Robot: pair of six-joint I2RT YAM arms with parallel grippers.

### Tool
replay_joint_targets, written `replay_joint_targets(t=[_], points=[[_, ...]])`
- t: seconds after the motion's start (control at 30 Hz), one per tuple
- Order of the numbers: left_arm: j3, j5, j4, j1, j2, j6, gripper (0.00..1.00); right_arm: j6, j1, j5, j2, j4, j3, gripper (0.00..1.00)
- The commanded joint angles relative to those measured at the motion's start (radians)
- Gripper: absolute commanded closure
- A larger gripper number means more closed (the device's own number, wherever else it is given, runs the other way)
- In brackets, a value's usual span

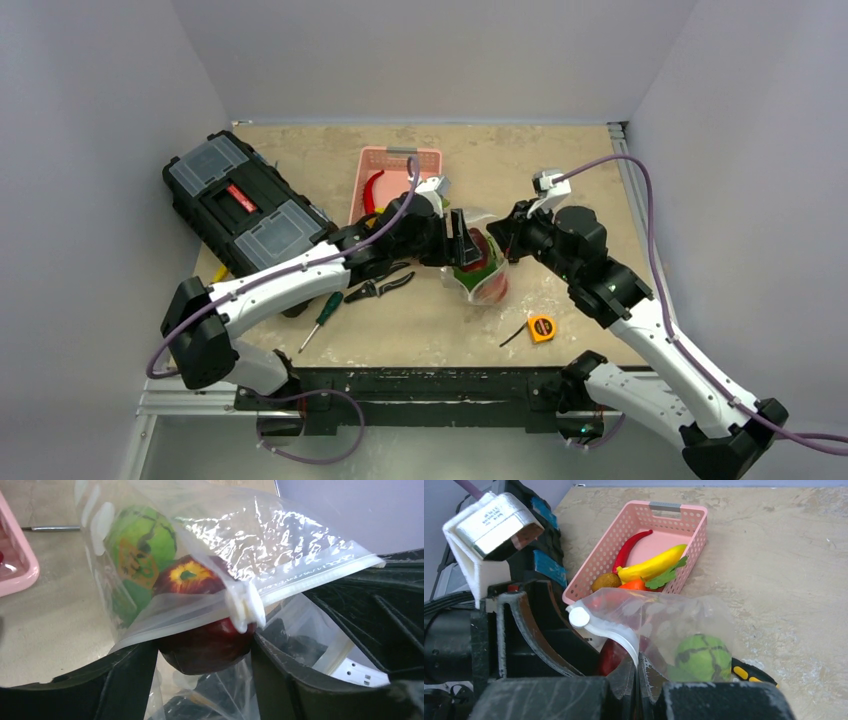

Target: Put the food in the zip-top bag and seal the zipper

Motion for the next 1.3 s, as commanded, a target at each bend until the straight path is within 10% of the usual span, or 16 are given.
replay_joint_targets(t=[0.0,0.7,0.83,1.0,1.27], points=[[-0.004,-0.083,0.064,-0.002,-0.08,0.037,0.24,0.001,0.004,-0.002,-0.022,0.029,0.018,1.0],[-0.104,0.228,0.056,-0.002,-0.132,0.11,0.2,-0.012,0.003,0.02,-0.02,0.019,0.024,1.0],[-0.097,0.277,0.082,-0.003,-0.074,0.096,0.37,-0.015,0.004,0.036,-0.03,0.003,0.036,1.0],[-0.06,0.343,0.138,-0.003,-0.089,0.111,0.96,-0.043,0.003,0.109,-0.055,-0.045,0.062,1.0],[-0.02,0.521,0.375,-0.057,-0.129,0.017,1.0,-0.104,0.003,0.217,-0.096,-0.173,0.182,1.0]])
